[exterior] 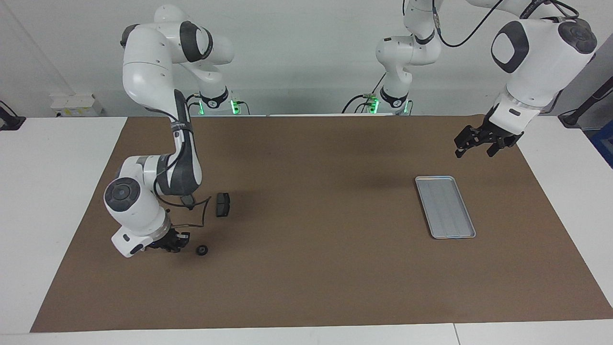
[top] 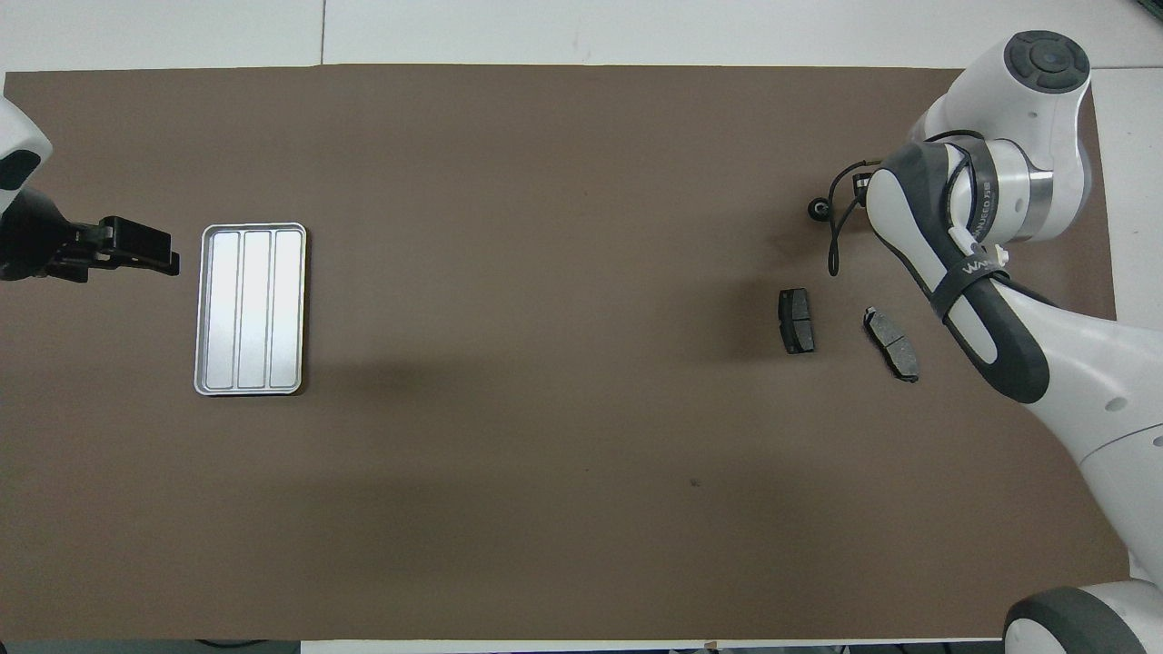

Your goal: Place bearing gear from tray to pile

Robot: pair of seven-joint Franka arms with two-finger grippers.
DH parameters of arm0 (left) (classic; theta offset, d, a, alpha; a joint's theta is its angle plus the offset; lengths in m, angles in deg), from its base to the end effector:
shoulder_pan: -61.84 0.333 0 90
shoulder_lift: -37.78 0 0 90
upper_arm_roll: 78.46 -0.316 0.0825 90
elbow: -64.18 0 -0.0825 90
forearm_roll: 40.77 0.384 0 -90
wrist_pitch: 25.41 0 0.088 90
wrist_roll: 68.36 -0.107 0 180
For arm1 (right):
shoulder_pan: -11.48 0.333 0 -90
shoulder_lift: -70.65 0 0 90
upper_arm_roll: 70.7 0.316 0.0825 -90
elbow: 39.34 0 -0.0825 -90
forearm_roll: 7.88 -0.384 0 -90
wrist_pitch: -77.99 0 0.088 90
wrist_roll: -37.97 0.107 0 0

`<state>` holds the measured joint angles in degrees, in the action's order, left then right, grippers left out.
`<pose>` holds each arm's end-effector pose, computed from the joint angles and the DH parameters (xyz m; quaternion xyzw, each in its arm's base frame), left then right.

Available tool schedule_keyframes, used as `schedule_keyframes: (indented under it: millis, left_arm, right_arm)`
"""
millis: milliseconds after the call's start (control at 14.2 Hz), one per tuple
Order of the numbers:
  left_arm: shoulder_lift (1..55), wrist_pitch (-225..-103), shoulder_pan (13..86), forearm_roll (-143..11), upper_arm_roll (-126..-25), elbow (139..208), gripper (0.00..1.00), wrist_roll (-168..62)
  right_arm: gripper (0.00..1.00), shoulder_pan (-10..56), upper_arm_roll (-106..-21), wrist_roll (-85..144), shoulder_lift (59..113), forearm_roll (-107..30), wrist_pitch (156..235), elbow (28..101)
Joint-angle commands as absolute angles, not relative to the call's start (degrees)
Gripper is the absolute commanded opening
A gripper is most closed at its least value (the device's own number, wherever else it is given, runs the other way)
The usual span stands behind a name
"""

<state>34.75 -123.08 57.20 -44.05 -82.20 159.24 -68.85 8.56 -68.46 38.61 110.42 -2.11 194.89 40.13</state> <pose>0.5779 -0.0153 0.5644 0.9996 -0.0082 -0.0037 0.0266 0.7244 -0.0199 0.2974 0.9993 0.0079 -0.0201 0.0318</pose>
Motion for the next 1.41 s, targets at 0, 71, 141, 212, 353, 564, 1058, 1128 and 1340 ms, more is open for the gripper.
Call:
schedule_keyframes:
  millis: [0,71,141,212,353,564,1058,1128,1340]
  left_arm:
    - [37.3,-123.5,58.1,-43.3,-81.6,162.9,1.0,-69.3]
    - [37.4,-123.8,58.1,-43.3,-81.5,163.6,1.0,-69.4]
    - [37.4,-124.2,58.1,-43.3,-81.6,163.6,1.0,-69.4]
    - [37.4,-124.3,58.1,-43.3,-81.5,163.6,1.0,-69.3]
    - [37.5,-123.9,58.2,-43.2,-81.4,163.6,1.0,-69.4]
    - [39.0,-124.2,58.3,-43.2,-81.3,166.5,1.0,-69.5]
    - [39.5,-124.7,59.0,-43.2,-81.0,167.2,1.0,-69.4]
    - [39.5,-124.8,59.1,-43.2,-80.8,167.2,1.0,-69.5]
    - [39.4,-124.9,58.9,-43.2,-80.9,166.9,1.0,-69.6]
  right_arm:
    - [0.0,7.6,-67.6,37.4,110.9,-1.5,196.1,40.5]
    - [0.0,7.5,-67.6,37.4,111.2,-1.6,197.1,40.5]
    - [0.0,7.4,-67.6,37.4,111.3,-1.6,197.3,40.6]
    - [0.05,7.4,-67.6,37.6,111.3,-1.6,197.3,40.6]
    - [0.43,7.4,-67.7,37.9,111.2,-1.6,197.2,40.5]
    - [1.0,8.1,-67.6,38.2,110.6,-2.4,196.1,39.9]
    - [1.0,12.0,-68.1,38.1,94.5,-3.6,177.9,37.4]
    - [1.0,12.4,-69.1,37.9,91.2,-6.9,175.6,37.4]
    - [1.0,15.8,-72.4,37.9,83.6,-9.9,170.5,37.6]
